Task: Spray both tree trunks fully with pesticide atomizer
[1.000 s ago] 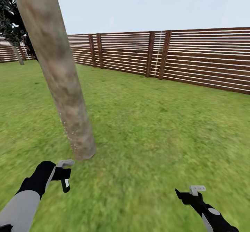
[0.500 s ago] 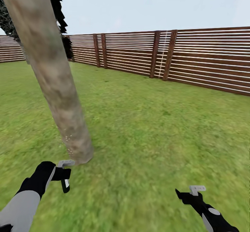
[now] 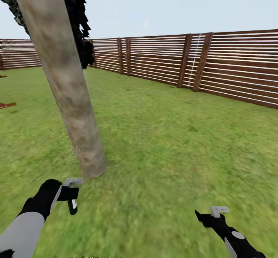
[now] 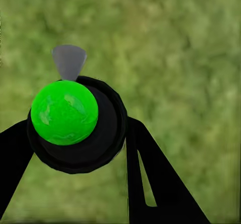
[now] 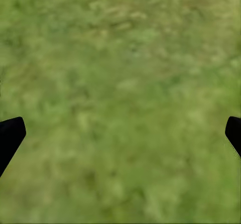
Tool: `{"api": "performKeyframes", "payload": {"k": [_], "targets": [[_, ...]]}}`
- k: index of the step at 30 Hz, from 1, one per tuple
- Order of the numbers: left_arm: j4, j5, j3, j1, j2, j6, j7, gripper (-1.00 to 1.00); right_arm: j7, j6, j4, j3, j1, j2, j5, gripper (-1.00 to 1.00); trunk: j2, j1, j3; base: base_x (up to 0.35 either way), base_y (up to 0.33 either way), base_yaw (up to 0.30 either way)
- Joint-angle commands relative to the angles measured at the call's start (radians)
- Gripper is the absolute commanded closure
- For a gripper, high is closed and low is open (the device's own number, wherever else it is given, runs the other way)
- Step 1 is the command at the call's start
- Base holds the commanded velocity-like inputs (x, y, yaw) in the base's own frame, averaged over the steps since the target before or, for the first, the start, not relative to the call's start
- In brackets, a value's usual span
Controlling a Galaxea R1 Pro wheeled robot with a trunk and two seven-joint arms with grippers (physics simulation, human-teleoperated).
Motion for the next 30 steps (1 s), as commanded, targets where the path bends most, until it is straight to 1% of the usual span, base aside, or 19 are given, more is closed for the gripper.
{"api": "performKeyframes", "payload": {"k": [1, 4, 10, 15, 19, 21, 23, 24, 25, 27, 28, 30], "targets": [[-0.001, -0.01, 0.004, -0.001, -0.001, 0.003, -0.009, 1.0, 0.006, -0.004, 0.001, -0.009, -0.001, 0.0, 0.009, -1.0, 0.0, 0.0, -0.001, 0.0, -0.271, 0.271], [-0.002, -0.01, 0.004, -0.001, -0.001, 0.003, -0.008, 1.0, 0.006, -0.004, 0.001, -0.009, -0.001, 0.0, 0.009, -1.0, 0.0, 0.0, -0.001, 0.073, -0.263, 0.271], [-0.001, -0.011, 0.004, -0.001, -0.001, 0.003, -0.007, 1.0, 0.006, -0.004, 0.001, -0.009, -0.001, 0.0, 0.009, -1.0, 0.0, 0.0, -0.001, 0.215, -0.199, 0.254], [-0.003, -0.011, 0.009, -0.001, 0.0, 0.003, -0.008, 1.0, 0.006, -0.004, 0.001, -0.009, -0.001, 0.0, 0.009, -1.0, 0.0, 0.0, -0.001, 0.064, -0.124, 0.016], [-0.017, -0.009, 0.016, -0.009, 0.009, 0.016, -0.015, 1.0, 0.006, -0.004, 0.001, -0.009, -0.001, 0.0, 0.009, -1.0, 0.0, 0.0, 0.002, 0.003, -0.008, -0.18], [-0.02, -0.01, 0.016, -0.032, 0.014, 0.05, -0.018, 1.0, 0.006, -0.004, 0.001, -0.009, -0.001, 0.0, 0.009, -1.0, 0.0, 0.0, 0.004, 0.0, -0.001, -0.119], [-0.037, -0.011, 0.011, -0.112, 0.02, 0.161, -0.02, 1.0, 0.006, -0.004, 0.001, -0.009, -0.001, -0.001, 0.009, -1.0, 0.0, 0.0, 0.004, 0.0, 0.0, -0.035], [-0.051, -0.012, 0.008, -0.144, 0.026, 0.195, -0.02, 1.0, 0.006, -0.004, 0.001, -0.009, -0.001, -0.001, 0.009, -1.0, 0.0, 0.0, 0.004, 0.0, 0.0, -0.012], [-0.07, -0.012, 0.007, -0.165, 0.033, 0.215, -0.021, 1.0, 0.006, -0.004, 0.001, -0.009, -0.001, -0.001, 0.009, -1.0, 0.0, 0.0, 0.004, 0.0, 0.0, -0.006], [-0.118, -0.011, 0.006, -0.184, 0.05, 0.233, -0.021, 1.0, 0.006, -0.004, 0.001, -0.009, -0.001, -0.001, 0.009, -1.0, 0.0, 0.0, 0.004, -0.095, 0.0, -0.002], [-0.138, -0.011, 0.004, -0.188, 0.06, 0.238, -0.021, 1.0, 0.006, -0.004, 0.001, -0.009, -0.001, -0.001, 0.009, -1.0, 0.0, 0.0, 0.004, -0.294, 0.0, 0.0], [-0.143, -0.01, 0.002, -0.179, 0.061, 0.236, -0.022, 1.0, 0.006, -0.004, 0.001, -0.009, -0.001, -0.001, 0.009, -1.0, 0.0, 0.0, 0.004, -0.23, 0.0, 0.0]]}}
